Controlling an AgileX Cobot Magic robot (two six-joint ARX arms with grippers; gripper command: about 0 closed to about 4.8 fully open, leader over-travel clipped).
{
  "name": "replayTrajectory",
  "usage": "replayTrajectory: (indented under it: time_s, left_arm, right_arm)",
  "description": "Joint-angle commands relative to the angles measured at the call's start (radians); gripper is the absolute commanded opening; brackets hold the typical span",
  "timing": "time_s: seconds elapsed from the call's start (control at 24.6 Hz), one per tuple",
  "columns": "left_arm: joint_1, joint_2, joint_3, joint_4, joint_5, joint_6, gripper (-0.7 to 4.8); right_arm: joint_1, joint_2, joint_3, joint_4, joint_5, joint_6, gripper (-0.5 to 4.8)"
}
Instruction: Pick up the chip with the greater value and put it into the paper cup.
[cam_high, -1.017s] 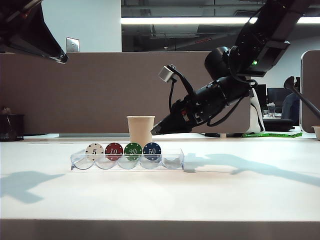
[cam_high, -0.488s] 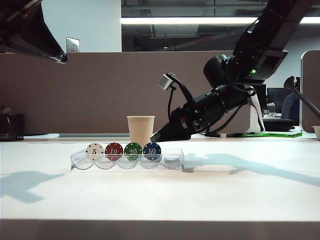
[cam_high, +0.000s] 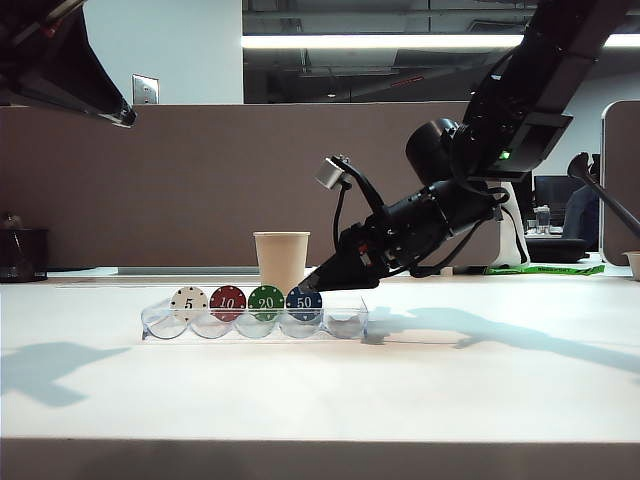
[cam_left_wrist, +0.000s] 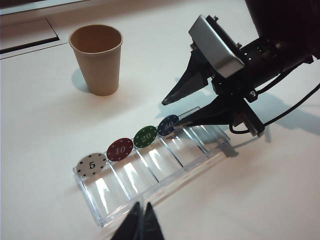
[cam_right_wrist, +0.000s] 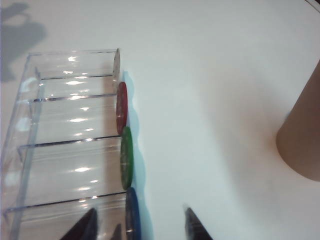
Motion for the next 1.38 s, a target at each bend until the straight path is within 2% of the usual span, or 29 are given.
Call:
replayTrajectory:
  time_s: [0.04, 1.38]
  left_arm:
    - [0.0, -0.002, 0.003, 0.013, 0.006, 0.001, -0.05]
    - [0.0, -0.002, 0.003, 0.013, 0.006, 0.001, -0.05]
  right_arm:
    - [0.002, 0.004, 0.003, 0.022, -0.005, 0.009, 2.25]
    - [0.002, 0.048, 0.003, 0.1, 0.047, 0.035, 2.25]
